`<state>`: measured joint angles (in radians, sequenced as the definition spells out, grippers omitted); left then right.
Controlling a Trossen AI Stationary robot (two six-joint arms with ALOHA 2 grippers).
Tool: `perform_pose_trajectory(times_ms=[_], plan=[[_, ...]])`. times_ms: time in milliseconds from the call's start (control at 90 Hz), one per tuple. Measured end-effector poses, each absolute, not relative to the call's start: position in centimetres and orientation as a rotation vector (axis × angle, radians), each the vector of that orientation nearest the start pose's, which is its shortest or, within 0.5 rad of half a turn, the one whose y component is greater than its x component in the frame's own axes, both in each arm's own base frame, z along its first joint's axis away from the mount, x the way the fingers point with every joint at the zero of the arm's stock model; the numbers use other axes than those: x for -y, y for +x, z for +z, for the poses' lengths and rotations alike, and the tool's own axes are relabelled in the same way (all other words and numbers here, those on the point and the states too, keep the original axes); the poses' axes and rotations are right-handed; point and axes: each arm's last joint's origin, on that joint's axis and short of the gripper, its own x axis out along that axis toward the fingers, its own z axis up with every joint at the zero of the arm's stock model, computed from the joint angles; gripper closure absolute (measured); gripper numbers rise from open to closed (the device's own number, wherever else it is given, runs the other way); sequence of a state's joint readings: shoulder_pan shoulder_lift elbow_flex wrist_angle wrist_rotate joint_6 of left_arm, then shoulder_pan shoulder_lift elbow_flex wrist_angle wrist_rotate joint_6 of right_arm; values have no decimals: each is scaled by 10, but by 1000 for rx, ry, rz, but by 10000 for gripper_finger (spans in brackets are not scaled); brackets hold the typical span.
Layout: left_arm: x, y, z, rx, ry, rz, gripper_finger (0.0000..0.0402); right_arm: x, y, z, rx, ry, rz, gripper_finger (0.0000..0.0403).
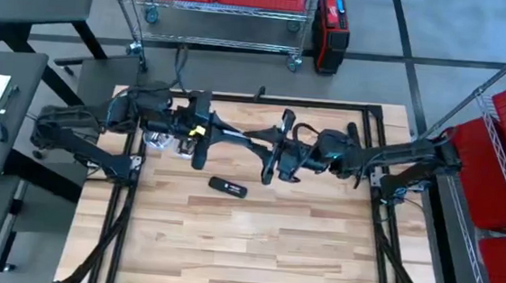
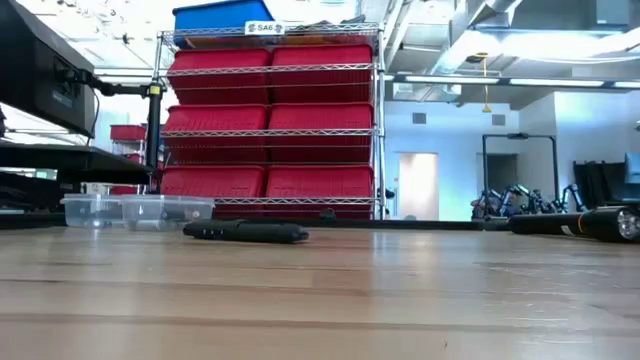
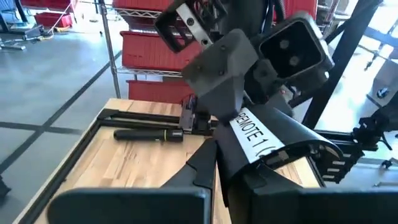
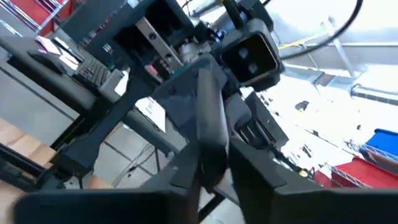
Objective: Insert battery
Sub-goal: Close the remote's battery compartment
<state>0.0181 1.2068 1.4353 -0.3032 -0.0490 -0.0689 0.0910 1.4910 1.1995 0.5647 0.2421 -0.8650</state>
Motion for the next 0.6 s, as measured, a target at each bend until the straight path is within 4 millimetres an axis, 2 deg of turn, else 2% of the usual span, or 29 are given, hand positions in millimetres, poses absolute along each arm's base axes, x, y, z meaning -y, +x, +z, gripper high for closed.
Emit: perform_pose_trajectory(times_ms=[111,256,600], plan=[[-6,249,454,-95,-67,77,401,-23,340,382,183,-806,-270,390],[-6,254,448,-135,-71,79,402,-18,340,381,167,-764,-266,390],[-7,253,448,-141,-65,99,402,-17,341,380,164,-757,-258,399]])
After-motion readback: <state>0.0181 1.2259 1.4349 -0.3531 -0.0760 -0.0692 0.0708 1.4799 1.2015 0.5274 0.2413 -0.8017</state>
